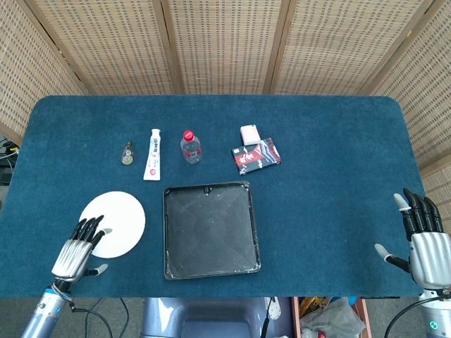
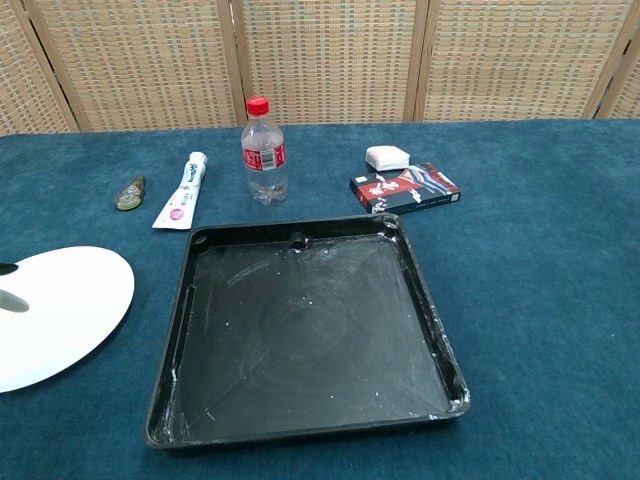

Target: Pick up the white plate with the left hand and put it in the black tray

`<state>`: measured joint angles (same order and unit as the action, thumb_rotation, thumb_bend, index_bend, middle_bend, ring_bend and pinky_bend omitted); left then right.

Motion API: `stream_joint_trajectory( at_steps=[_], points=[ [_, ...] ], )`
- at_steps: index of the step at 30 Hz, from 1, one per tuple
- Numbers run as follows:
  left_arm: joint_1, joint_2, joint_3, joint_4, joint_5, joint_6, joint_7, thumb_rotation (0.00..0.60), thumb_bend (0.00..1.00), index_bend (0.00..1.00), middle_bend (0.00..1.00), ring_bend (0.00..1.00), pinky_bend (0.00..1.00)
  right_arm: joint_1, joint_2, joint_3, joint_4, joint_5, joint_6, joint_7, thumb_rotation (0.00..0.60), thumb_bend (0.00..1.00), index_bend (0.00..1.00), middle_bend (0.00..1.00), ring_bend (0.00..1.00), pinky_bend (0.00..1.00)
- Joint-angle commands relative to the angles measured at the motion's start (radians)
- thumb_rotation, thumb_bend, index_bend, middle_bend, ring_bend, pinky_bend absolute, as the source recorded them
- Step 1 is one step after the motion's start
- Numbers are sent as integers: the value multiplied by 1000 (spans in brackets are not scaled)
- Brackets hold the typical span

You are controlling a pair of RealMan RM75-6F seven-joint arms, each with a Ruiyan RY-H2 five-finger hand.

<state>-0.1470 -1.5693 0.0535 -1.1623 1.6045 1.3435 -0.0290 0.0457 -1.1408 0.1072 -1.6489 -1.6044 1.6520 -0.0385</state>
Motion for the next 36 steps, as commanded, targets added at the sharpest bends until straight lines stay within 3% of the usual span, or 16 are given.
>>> stream_joint_trajectory(
  at_steps=[1,30,36],
  points=[
    [-5,-8,0,10,-5,-6,-3,600,98,237,0,0,0,0,1,1,0,2,-1,3,600,0,0,0,0,0],
    [-37,-13,-6,24,-56,-63,-6,600,253,349,0,0,0,6,-8,-3,2,4,-16,-23,600,0,0,0,0,0],
    [-47,-8,-8,32,-69,-86,-39,600,413,430,0,0,0,6,-7,-1,2,7,-14,-16,600,0,0,0,0,0]
  ],
)
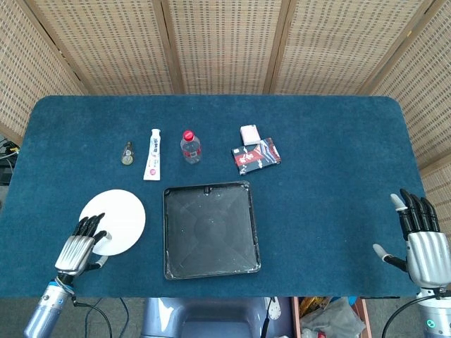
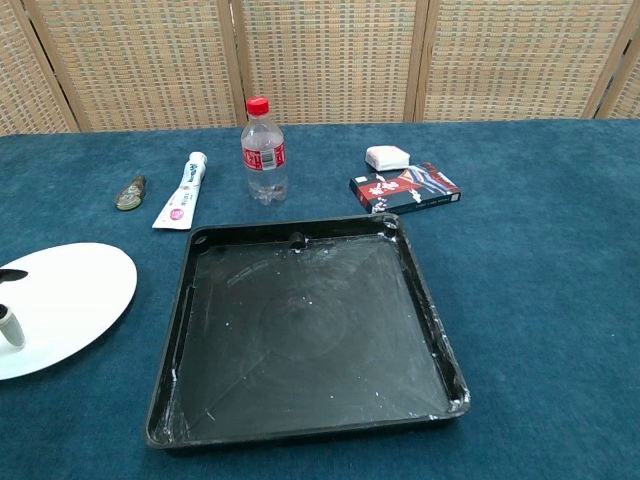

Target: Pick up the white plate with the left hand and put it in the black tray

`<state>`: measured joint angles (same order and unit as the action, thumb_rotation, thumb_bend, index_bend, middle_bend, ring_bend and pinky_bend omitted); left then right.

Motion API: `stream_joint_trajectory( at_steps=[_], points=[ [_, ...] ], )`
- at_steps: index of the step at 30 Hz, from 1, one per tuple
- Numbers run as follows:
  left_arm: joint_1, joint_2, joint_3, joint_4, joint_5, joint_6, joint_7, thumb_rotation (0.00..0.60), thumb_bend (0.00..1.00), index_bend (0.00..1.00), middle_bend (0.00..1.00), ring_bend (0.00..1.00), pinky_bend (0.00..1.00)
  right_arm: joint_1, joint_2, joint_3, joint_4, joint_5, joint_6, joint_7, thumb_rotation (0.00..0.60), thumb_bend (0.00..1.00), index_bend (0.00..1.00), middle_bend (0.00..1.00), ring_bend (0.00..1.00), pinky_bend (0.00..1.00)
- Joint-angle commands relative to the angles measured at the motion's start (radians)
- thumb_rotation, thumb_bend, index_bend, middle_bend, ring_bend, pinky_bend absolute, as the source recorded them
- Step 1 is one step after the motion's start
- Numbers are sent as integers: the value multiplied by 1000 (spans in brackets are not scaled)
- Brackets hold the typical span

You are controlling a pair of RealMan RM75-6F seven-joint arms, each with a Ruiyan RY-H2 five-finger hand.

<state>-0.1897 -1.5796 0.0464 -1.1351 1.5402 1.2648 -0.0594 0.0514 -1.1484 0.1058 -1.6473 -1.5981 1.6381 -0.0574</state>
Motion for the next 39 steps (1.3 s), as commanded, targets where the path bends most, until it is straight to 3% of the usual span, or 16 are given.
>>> stream_joint_trajectory(
  at_steps=[1,9,16,29,35,39],
  points=[
    [-5,2,-2,7,-6,-9,-10,600,422,440,0,0,0,0,1,1,-1,1,-1,4,600,0,0,0,0,0],
    [-9,-1,-20,20,-4,25,-58,600,462,576,0,0,0,-1,8,2,-3,2,3,19,600,0,0,0,0,0],
    [-23,15,-79,22,15,129,-166,600,502,707,0,0,0,-3,9,3,-3,-1,9,25,600,0,0,0,0,0],
    [-112,177,-158,-225,138,259,-148,600,503,773,0,0,0,7,-11,9,9,16,-9,-23,600,0,0,0,0,0],
    [-185,166,-167,-260,214,248,-141,600,503,786,0,0,0,16,-27,21,14,43,-26,-57,600,0,0,0,0,0],
    [-274,109,-151,-236,283,185,-169,600,503,792,0,0,0,24,-42,32,26,77,-44,-82,600,0,0,0,0,0]
  ],
)
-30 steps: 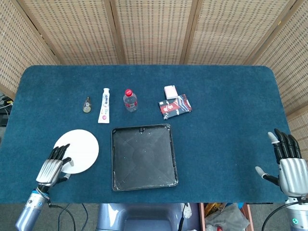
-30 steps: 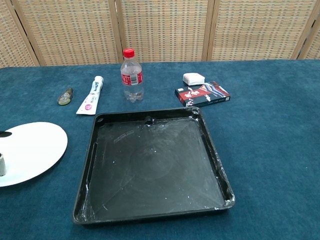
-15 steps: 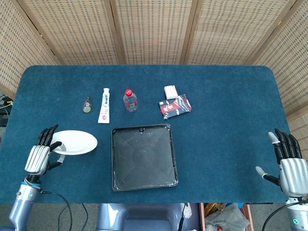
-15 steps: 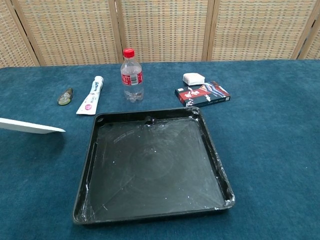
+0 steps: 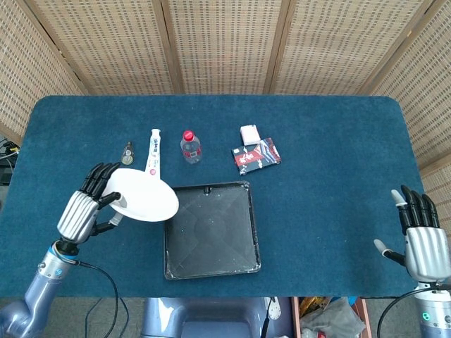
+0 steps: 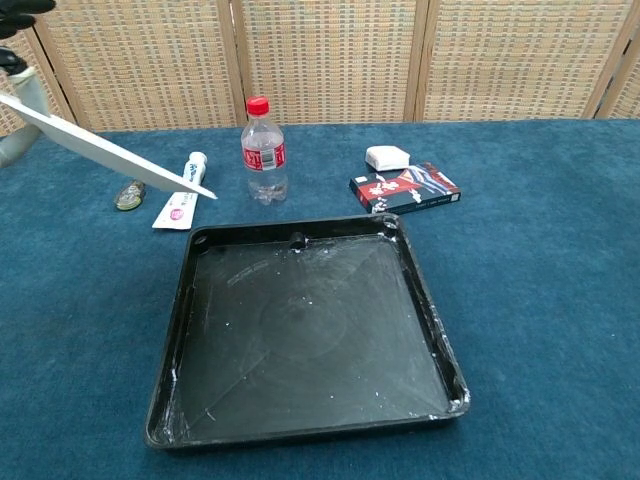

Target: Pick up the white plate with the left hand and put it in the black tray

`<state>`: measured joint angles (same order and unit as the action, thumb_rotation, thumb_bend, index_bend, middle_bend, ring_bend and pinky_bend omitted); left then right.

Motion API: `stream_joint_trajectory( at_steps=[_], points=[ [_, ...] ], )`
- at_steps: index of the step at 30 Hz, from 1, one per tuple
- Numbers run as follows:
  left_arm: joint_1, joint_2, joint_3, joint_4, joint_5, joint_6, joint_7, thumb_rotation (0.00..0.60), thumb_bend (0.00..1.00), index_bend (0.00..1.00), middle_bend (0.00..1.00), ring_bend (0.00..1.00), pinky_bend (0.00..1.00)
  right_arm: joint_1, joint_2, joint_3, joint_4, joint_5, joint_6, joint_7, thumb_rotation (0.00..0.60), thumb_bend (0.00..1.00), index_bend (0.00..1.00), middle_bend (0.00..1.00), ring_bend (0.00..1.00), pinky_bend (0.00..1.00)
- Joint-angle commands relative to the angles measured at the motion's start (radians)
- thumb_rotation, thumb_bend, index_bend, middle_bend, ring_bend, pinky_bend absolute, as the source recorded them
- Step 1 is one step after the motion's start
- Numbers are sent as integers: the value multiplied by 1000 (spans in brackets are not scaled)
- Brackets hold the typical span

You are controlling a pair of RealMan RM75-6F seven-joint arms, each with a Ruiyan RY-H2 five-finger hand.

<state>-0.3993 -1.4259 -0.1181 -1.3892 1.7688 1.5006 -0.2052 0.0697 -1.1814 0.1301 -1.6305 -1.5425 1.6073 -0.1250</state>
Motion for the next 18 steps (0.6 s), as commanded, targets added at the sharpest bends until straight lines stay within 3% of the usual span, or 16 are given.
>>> stream_joint_trajectory(
  at_steps=[1,12,18],
  points=[
    [-107,-76,27,45,92,-84,-47,600,503,796,0,0,0,10,-14,14,16,38,-25,-21,600,0,0,0,0,0],
    [-284,-312,76,339,174,-167,-147,600,503,797,0,0,0,17,-22,42,38,102,-43,-19,600,0,0,0,0,0],
    [-325,-381,97,450,170,-175,-178,600,503,797,0,0,0,16,-19,44,44,110,-42,-12,600,0,0,0,0,0]
  ],
)
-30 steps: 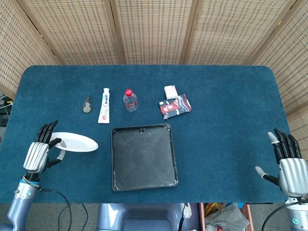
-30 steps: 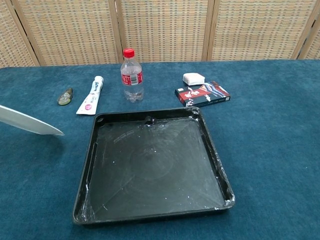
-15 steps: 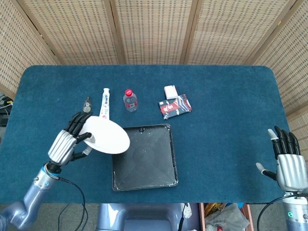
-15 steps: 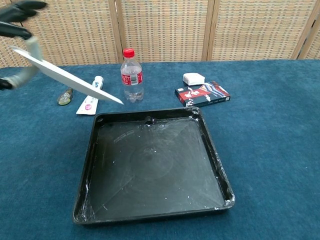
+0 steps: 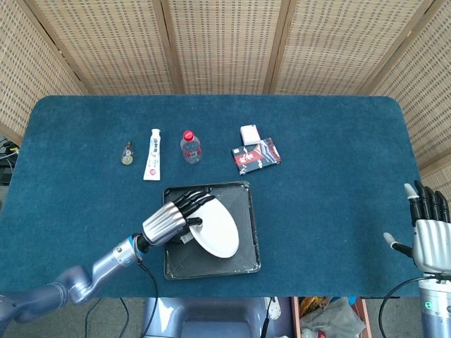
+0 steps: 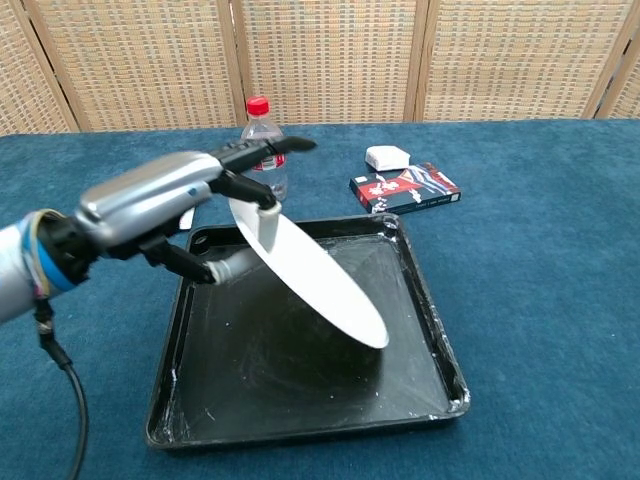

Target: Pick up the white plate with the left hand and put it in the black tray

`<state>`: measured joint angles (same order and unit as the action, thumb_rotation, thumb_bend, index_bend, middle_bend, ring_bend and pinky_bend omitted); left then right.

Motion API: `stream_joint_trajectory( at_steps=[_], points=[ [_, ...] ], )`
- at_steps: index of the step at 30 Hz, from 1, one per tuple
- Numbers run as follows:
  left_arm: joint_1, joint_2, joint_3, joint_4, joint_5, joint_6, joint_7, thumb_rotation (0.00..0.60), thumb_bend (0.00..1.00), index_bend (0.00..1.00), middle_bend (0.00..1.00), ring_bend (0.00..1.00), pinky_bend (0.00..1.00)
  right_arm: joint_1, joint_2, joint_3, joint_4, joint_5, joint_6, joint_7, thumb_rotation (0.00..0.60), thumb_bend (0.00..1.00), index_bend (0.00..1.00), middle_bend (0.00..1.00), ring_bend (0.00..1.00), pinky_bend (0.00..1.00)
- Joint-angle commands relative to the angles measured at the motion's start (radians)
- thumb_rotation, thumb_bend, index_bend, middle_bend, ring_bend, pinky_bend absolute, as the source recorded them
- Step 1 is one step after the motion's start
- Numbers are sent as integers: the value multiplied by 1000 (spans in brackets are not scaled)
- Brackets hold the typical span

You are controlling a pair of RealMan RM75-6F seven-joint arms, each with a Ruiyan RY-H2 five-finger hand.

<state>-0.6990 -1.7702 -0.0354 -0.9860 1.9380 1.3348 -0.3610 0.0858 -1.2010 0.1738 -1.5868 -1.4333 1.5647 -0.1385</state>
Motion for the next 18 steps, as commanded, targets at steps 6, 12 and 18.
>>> stream_joint_trajectory(
  at_steps=[6,12,18],
  points=[
    [-55,-82,39,138,1,-1,-39,600,410,756,0,0,0,-3,5,-1,-4,-1,5,8,600,0,0,0,0,0],
    [-90,-7,45,24,-96,-239,117,600,0,4,0,0,0,-4,6,-6,-7,-6,7,5,600,0,0,0,0,0],
    [-75,119,34,-176,-190,-297,174,600,0,0,0,0,0,-7,16,-8,-17,-11,10,21,600,0,0,0,0,0]
  ],
)
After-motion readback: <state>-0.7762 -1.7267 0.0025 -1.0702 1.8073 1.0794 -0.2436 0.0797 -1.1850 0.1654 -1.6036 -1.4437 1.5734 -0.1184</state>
